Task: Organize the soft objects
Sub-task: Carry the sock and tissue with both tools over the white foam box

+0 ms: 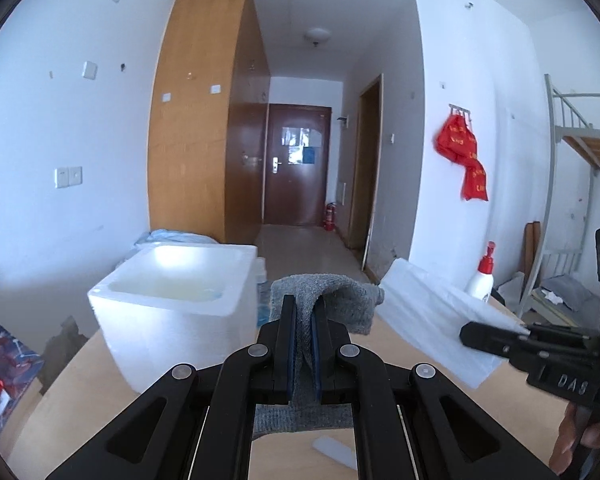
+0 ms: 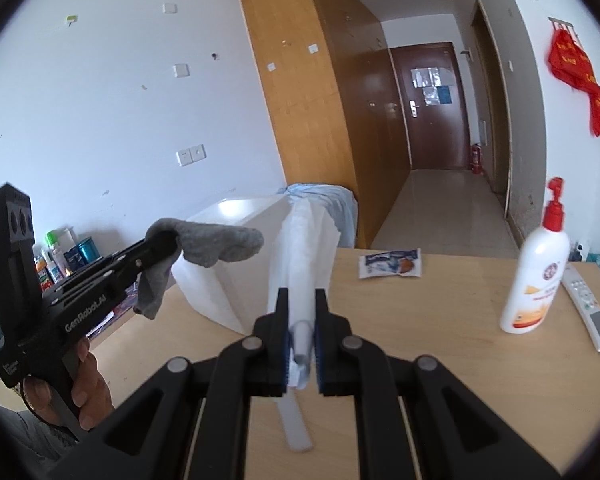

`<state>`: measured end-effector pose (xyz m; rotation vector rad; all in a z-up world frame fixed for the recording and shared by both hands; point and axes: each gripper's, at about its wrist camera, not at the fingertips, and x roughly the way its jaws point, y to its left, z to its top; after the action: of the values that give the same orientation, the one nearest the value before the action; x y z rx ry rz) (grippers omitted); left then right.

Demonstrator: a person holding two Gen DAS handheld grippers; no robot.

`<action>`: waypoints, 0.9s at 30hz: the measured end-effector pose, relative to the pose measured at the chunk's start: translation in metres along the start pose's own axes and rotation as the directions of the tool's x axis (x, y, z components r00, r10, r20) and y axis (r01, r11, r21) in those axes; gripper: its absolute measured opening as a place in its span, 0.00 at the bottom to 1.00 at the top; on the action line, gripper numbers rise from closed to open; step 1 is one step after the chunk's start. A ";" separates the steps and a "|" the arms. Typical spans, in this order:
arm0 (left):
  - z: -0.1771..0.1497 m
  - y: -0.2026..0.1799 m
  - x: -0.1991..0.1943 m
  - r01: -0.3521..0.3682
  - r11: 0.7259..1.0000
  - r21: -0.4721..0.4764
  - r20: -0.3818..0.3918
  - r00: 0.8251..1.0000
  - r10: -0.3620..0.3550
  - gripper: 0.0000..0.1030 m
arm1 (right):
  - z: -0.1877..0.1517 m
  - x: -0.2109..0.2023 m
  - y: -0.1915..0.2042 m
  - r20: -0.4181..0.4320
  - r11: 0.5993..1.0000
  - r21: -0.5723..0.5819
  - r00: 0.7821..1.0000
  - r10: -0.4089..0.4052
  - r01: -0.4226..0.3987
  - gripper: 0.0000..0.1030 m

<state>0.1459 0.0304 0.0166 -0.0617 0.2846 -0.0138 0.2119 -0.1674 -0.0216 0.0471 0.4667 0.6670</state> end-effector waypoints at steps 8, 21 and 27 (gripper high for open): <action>-0.003 0.028 -0.027 -0.098 0.995 0.000 0.043 0.994 0.098 0.06 | 0.001 0.020 0.035 -0.026 0.998 -0.046 0.999 0.038 -0.039 0.12; -0.009 0.082 -0.070 -0.253 0.967 -0.012 0.037 0.967 0.253 0.06 | 0.004 0.038 0.089 -0.044 0.987 -0.088 0.990 0.133 -0.136 0.12; -0.011 0.089 -0.079 -0.283 0.959 -0.006 0.024 0.959 0.283 0.06 | 0.003 0.038 0.105 -0.045 0.983 -0.109 0.989 0.141 -0.145 0.12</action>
<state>0.0674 0.1200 0.0227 -0.0227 0.2664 0.2716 0.1778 -0.0608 -0.0149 -0.0386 0.4640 0.8358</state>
